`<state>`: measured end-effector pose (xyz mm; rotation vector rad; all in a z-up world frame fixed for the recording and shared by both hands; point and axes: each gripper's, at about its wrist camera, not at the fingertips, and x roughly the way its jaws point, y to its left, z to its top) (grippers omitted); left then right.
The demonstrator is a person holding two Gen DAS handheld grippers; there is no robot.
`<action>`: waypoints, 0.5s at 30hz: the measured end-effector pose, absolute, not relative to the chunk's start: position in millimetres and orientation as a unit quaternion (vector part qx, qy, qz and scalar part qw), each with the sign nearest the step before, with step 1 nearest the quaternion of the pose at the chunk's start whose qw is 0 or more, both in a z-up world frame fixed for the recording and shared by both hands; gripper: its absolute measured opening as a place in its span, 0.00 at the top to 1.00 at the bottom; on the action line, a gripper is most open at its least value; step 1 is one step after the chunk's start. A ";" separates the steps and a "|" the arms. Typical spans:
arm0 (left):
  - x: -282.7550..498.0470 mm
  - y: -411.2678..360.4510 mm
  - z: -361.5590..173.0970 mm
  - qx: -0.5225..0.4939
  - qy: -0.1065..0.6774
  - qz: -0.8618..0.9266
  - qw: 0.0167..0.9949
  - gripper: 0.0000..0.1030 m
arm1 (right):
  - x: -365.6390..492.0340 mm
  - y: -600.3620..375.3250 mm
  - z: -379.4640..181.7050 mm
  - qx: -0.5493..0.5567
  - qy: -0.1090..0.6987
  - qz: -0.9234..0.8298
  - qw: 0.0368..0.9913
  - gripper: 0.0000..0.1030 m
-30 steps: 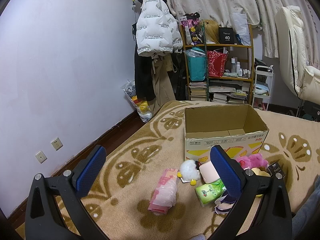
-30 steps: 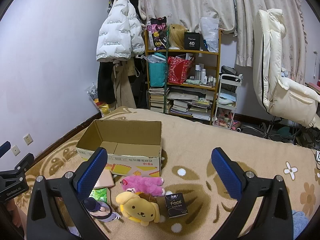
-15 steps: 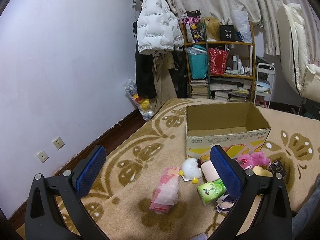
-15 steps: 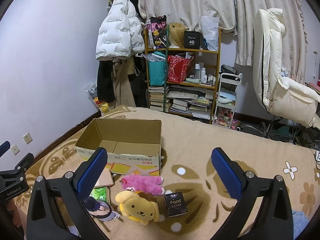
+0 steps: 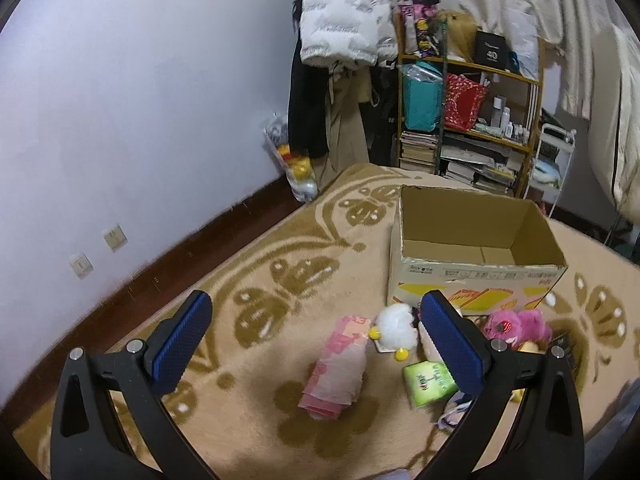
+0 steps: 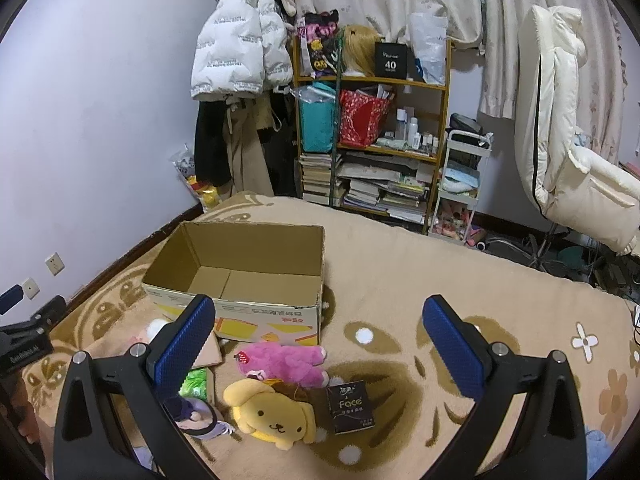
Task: Organize soft objects
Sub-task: 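Lower left tool onto pink tissue roll while right tool grasps pink plush bear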
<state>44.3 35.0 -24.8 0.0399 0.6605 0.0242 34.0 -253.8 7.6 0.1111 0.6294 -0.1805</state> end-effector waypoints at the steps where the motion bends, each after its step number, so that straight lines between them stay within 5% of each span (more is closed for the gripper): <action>1: 47.7 35.1 -25.5 0.014 0.327 0.013 0.945 0.00 | 37.3 -255.3 6.1 0.055 0.313 -0.089 0.944 0.00; 15: 104.7 34.4 -58.9 -0.011 0.411 0.018 0.912 0.00 | 83.5 -284.4 -17.8 0.118 0.376 -0.069 0.917 0.00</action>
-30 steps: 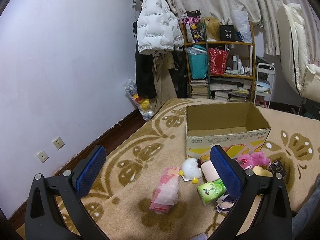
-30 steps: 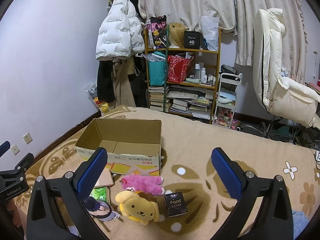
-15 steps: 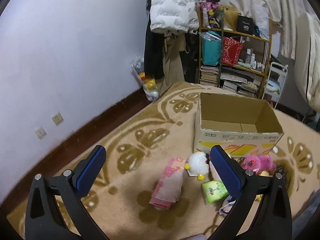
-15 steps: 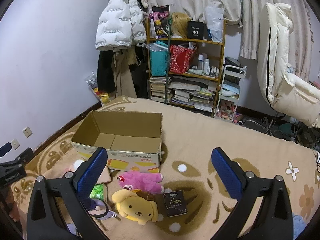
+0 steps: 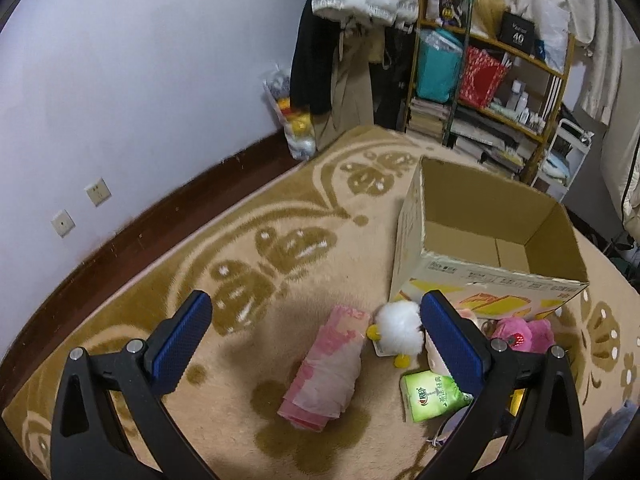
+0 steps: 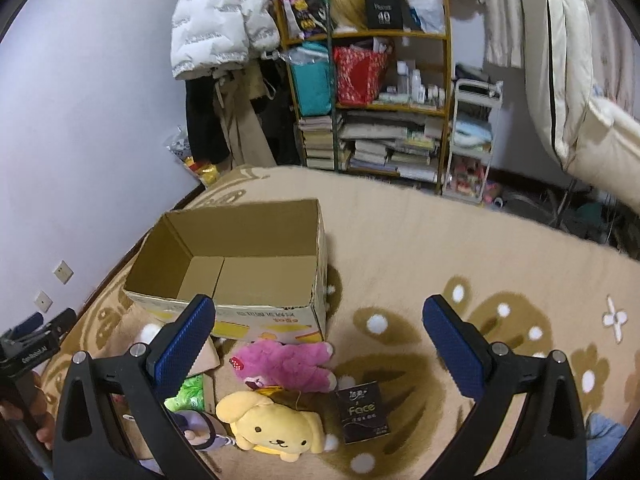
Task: Organize soft objects
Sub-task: 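Lower left tool onto pink tissue roll while right tool grasps pink plush bear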
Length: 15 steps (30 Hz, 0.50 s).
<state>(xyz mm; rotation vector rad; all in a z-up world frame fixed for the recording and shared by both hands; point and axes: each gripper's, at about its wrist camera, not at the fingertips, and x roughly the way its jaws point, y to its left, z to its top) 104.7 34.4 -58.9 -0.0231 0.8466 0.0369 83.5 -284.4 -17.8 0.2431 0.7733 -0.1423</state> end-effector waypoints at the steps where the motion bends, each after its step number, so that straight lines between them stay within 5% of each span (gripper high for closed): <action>1: 107.7 33.2 -62.0 -0.011 0.418 0.019 0.908 0.00 | 87.0 -283.7 -20.6 0.120 0.383 -0.066 0.914 0.00; 15: 139.5 17.1 -119.2 0.033 0.500 0.022 0.865 0.00 | 128.2 -262.3 -67.1 0.086 0.469 -0.036 0.878 0.00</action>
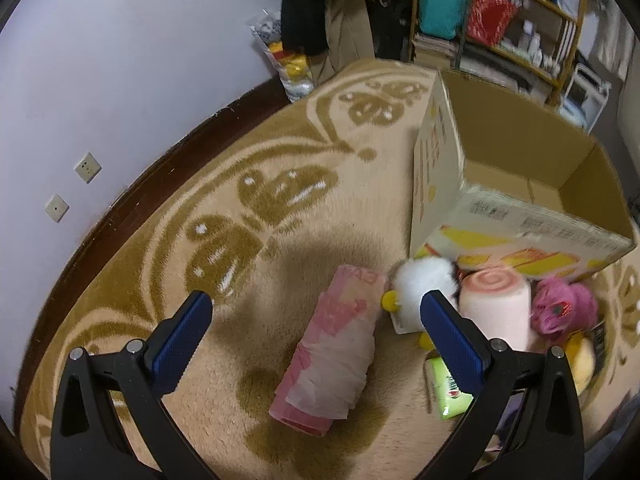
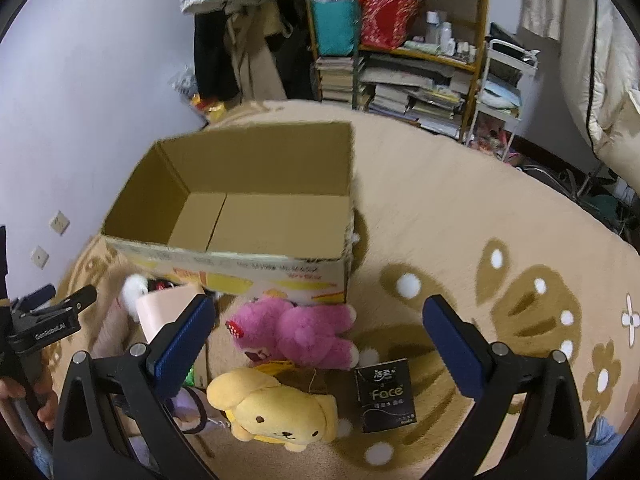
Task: Organize soft objects
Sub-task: 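Lower left tool onto pink tissue roll while right tool grasps pink plush bear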
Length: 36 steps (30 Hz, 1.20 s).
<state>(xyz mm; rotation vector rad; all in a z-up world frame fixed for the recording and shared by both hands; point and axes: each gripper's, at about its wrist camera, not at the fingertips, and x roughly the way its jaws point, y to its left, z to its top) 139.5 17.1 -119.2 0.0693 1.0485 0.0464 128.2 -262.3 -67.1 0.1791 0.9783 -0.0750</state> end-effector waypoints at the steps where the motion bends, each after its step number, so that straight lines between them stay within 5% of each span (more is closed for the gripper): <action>1: 141.1 15.4 -123.5 0.037 0.506 0.021 0.861 0.00 | 130.6 -259.9 -72.5 0.081 0.475 -0.034 0.876 0.00; 17: 161.4 13.4 -179.0 0.028 0.581 0.015 0.813 0.01 | 155.8 -221.9 -124.0 0.046 0.538 0.003 0.842 0.00; 36: 168.2 20.9 -202.4 0.001 0.614 0.020 0.789 0.26 | 184.6 -219.0 -178.8 0.072 0.596 0.004 0.800 0.00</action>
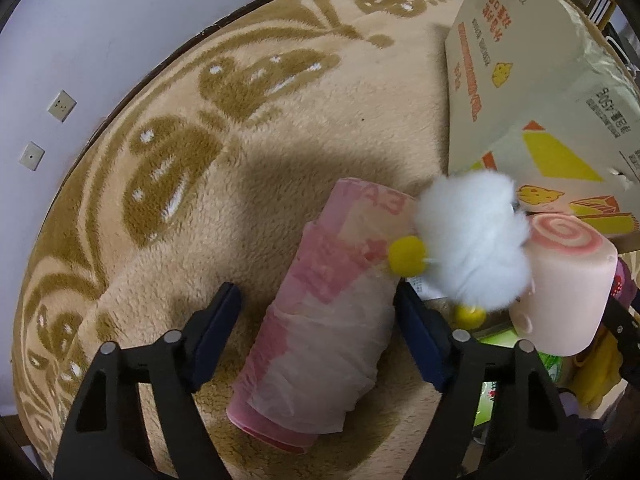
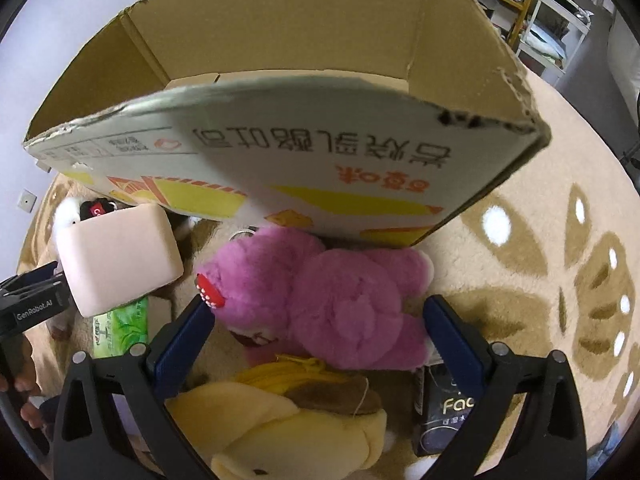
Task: Organize soft objects
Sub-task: 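Lower left tool onto pink tissue roll while right tool grasps pink plush bear, then carry pink roll and pink bear into the box with both tools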
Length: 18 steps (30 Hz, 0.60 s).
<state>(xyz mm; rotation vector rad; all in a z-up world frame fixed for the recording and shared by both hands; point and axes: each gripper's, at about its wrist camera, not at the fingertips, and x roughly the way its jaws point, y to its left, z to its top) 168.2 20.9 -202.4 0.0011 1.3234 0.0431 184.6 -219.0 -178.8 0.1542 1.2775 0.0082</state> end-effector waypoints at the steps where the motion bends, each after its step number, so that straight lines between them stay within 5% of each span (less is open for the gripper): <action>1: 167.1 21.9 -203.2 0.002 0.614 0.020 0.789 0.28 | 185.5 -218.7 -178.5 0.073 0.593 0.007 0.802 0.03; 7: 161.8 18.3 -202.1 0.010 0.607 0.014 0.794 0.51 | 189.0 -212.2 -175.3 0.067 0.584 0.021 0.809 0.16; 11: 156.1 18.6 -194.8 0.013 0.596 0.019 0.803 0.60 | 174.1 -211.6 -169.7 0.068 0.576 0.026 0.814 0.19; 13: 150.4 20.9 -184.0 0.007 0.581 0.030 0.813 0.73 | 169.3 -210.9 -167.3 0.073 0.571 0.030 0.817 0.19; 18: 143.1 31.1 -166.9 -0.023 0.560 0.037 0.827 0.83 | 160.9 -203.6 -150.6 0.068 0.551 0.037 0.831 0.19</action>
